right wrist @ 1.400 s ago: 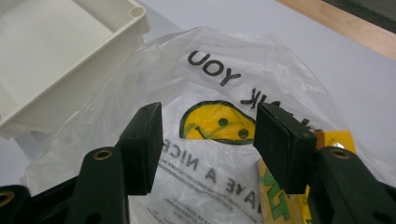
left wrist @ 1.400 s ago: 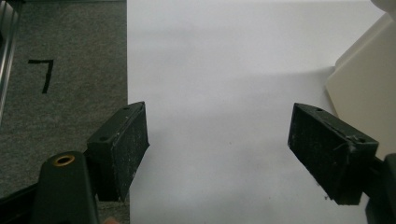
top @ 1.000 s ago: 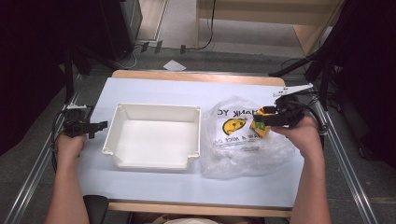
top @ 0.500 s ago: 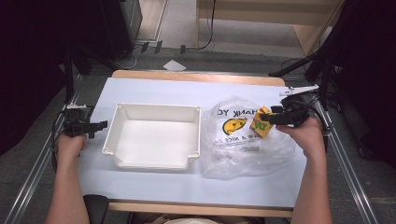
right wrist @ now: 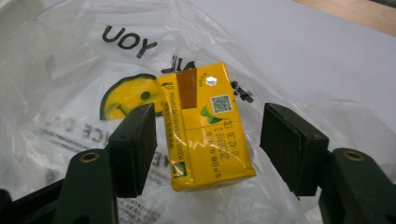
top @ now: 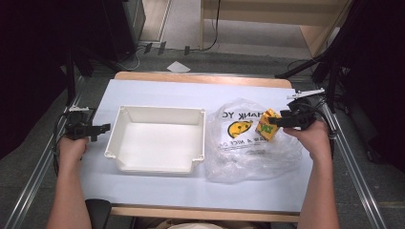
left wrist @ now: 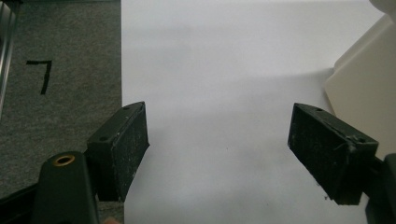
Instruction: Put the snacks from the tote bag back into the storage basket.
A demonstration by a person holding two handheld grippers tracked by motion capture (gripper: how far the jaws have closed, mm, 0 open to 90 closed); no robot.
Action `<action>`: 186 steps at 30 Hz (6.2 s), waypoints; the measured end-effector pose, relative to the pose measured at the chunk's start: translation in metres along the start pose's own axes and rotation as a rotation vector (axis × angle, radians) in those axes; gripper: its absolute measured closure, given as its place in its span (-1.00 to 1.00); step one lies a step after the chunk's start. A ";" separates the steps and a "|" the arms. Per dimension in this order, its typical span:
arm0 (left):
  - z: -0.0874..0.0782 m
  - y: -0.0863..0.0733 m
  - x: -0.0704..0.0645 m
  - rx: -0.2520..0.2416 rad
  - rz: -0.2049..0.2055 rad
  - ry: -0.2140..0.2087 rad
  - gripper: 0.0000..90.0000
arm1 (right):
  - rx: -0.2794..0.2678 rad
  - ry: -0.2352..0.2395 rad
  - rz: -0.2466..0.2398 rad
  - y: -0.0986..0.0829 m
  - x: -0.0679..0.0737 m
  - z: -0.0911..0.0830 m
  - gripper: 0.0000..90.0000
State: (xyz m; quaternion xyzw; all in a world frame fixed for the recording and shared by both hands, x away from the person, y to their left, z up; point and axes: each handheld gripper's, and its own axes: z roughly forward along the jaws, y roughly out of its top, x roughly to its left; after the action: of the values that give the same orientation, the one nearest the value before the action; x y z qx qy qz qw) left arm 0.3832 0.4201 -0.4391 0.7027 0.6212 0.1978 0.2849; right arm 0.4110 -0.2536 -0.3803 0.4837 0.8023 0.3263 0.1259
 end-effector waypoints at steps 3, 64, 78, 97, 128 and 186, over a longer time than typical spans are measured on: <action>0.000 0.000 0.000 0.003 0.003 0.001 -0.52 | 0.030 -0.007 -0.007 -0.001 -0.002 0.009 -0.19; 0.000 0.001 0.000 0.000 0.004 0.006 -0.52 | 0.060 0.014 -0.019 -0.005 0.003 0.037 0.12; 0.002 0.002 -0.001 0.008 0.012 0.011 -0.52 | 0.064 0.043 -0.052 0.010 0.025 0.027 0.13; 0.001 0.002 -0.002 -0.005 0.011 0.014 -0.52 | 0.072 0.093 -0.102 0.026 0.062 0.021 0.13; 0.003 0.003 -0.006 0.011 0.024 0.006 -0.52 | 0.099 0.134 -0.168 0.038 0.097 0.026 0.15; 0.001 0.002 -0.004 0.007 0.010 -0.002 -0.52 | 0.063 0.166 -0.265 0.095 0.142 0.020 0.15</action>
State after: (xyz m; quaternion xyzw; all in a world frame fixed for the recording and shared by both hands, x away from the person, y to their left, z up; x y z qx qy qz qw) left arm 0.3848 0.4158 -0.4385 0.7068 0.6182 0.1965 0.2821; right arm 0.4160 -0.0937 -0.3183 0.3487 0.8765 0.3206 0.0859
